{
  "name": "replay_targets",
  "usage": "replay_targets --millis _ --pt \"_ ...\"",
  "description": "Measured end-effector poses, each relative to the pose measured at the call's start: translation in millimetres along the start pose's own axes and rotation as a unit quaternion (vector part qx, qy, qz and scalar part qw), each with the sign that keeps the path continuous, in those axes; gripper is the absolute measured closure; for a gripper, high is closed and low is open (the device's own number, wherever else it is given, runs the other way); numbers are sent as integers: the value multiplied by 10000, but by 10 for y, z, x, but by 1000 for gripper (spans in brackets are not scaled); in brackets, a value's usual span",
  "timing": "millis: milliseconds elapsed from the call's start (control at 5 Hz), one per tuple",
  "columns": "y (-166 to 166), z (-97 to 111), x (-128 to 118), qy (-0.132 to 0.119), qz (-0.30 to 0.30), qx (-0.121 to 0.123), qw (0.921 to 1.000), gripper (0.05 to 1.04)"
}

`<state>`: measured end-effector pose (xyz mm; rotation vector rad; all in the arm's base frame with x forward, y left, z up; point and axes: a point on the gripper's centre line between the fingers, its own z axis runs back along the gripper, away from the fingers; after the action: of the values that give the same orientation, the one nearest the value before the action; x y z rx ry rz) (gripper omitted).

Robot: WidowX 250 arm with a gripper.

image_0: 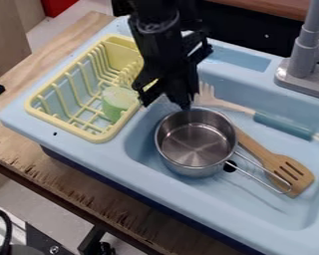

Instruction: Put the spatula in the silver pot

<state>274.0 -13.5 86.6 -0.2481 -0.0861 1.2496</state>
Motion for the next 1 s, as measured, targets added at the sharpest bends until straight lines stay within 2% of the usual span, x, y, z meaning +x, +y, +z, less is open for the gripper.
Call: replay_targets --millis 200,400,800,1000 --pt "35 -66 -1 -165 -102 35 9998 1012" --pt "90 -195 -45 -240 -221 179 9993 1012" --pt "194 -217 36 -184 -155 269 9993 983" --pt "244 -214 30 -146 -260 423 9987 822"
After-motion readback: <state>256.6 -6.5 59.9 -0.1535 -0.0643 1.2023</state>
